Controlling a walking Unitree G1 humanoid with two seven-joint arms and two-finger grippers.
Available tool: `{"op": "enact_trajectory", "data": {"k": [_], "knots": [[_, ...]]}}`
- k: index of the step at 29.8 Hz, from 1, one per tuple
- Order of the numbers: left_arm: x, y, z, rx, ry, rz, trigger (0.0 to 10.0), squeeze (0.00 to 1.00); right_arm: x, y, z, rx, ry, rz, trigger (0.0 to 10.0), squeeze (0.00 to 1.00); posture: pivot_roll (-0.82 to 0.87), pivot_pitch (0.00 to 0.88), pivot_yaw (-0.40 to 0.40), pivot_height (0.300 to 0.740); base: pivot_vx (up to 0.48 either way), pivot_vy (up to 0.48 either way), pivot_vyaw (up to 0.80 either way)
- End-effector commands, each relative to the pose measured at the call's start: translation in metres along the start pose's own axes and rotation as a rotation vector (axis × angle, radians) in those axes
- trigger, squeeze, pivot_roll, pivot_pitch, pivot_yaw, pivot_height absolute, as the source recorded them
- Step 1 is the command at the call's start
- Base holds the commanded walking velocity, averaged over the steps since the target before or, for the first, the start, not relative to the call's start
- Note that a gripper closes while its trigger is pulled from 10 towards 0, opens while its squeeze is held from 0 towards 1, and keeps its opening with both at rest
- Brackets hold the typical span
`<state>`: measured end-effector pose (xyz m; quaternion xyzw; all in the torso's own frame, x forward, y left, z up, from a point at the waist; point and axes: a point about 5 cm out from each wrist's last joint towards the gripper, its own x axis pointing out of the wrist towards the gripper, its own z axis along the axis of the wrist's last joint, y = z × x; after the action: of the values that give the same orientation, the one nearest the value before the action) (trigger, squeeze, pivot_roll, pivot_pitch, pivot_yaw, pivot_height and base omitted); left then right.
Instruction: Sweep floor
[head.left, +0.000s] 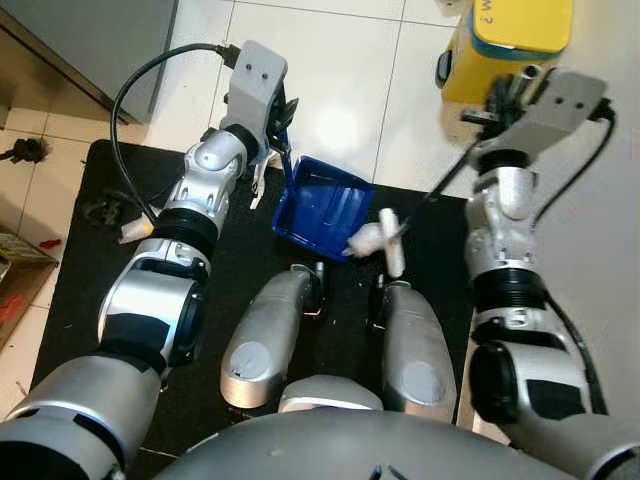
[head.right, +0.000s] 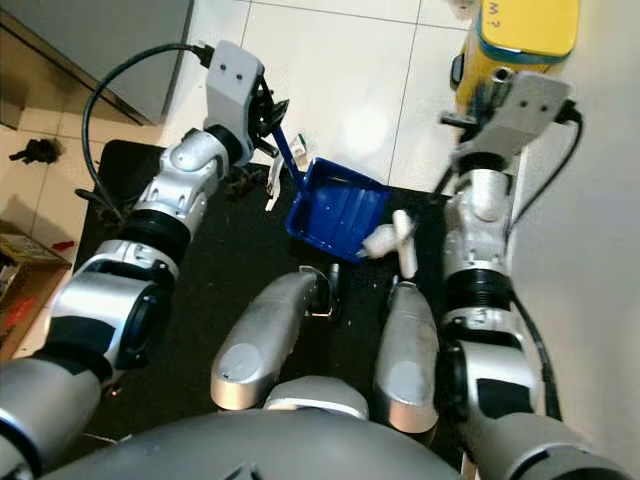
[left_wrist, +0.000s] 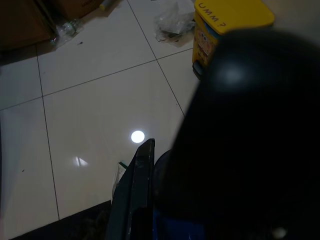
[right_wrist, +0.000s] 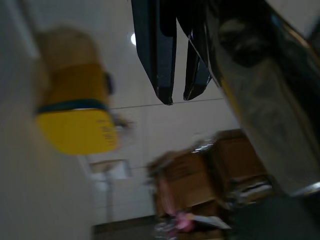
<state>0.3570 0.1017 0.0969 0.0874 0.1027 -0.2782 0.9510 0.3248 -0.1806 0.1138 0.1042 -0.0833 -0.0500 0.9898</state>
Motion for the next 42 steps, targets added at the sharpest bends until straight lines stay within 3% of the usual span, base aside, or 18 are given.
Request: {"op": "enact_trajectory", "data": {"k": [1, 6, 10, 13, 14, 18, 22, 28, 36, 42], "knots": [[-0.004, -0.016, -0.033, -0.067, 0.125, -0.056, 10.0, 0.0, -0.001, 0.01, -0.004, 0.115, 0.018, 0.004, 10.0, 0.0, 0.16, 0.268, 0.116, 0.74, 0.0, 0.0, 0.0], [-0.004, -0.014, -0.031, -0.073, 0.119, -0.042, 10.0, 0.0, 0.005, 0.004, 0.005, 0.208, -0.024, -0.084, 10.0, 0.0, 0.16, 0.261, 0.115, 0.74, 0.0, 0.0, 0.0], [-0.004, -0.013, -0.029, -0.078, 0.114, -0.034, 10.0, 0.0, 0.007, -0.004, 0.012, 0.221, -0.062, -0.126, 10.0, 0.0, 0.16, 0.252, 0.114, 0.74, 0.0, 0.0, 0.0], [-0.004, -0.004, -0.02, -0.117, 0.084, -0.006, 10.0, 0.0, 0.01, -0.032, 0.038, 0.171, -0.169, -0.193, 10.0, 0.0, 0.15, 0.234, 0.112, 0.74, 0.0, 0.0, 0.0], [-0.004, -0.004, -0.02, -0.117, 0.084, -0.006, 10.0, 0.0, 0.01, -0.032, 0.038, 0.171, -0.169, -0.193, 10.0, 0.0, 0.15, 0.234, 0.112, 0.74, 0.0, 0.0, 0.0], [-0.008, 0.01, -0.008, -0.185, 0.034, 0.03, 10.0, 0.0, 0.011, -0.06, 0.069, 0.091, -0.27, -0.232, 10.0, 0.0, 0.14, 0.217, 0.11, 0.74, 0.0, 0.0, 0.0], [-0.01, 0.017, -0.003, -0.211, 0.011, 0.043, 10.0, 0.0, 0.012, -0.068, 0.079, 0.054, -0.299, -0.245, 10.0, 0.0, 0.14, 0.204, 0.106, 0.74, 0.0, 0.0, 0.0], [-0.026, 0.04, 0.019, -0.29, -0.095, 0.099, 10.0, 0.0, 0.011, -0.095, 0.099, 0.001, -0.352, -0.313, 10.0, 0.0, 0.16, 0.155, 0.086, 0.74, 0.0, 0.0, 0.0], [-0.043, 0.055, 0.03, -0.254, -0.14, 0.173, 10.0, 0.0, 0.007, -0.115, 0.108, -0.033, -0.37, -0.389, 10.0, 0.0, 0.18, 0.112, 0.075, 0.74, 0.0, 0.0, 0.0], [-0.052, 0.05, 0.008, -0.217, -0.068, 0.197, 10.0, 0.0, 0.003, -0.128, 0.122, -0.099, -0.408, -0.426, 10.0, 0.0, 0.16, 0.055, 0.08, 0.74, 0.0, 0.0, 0.0]]}}
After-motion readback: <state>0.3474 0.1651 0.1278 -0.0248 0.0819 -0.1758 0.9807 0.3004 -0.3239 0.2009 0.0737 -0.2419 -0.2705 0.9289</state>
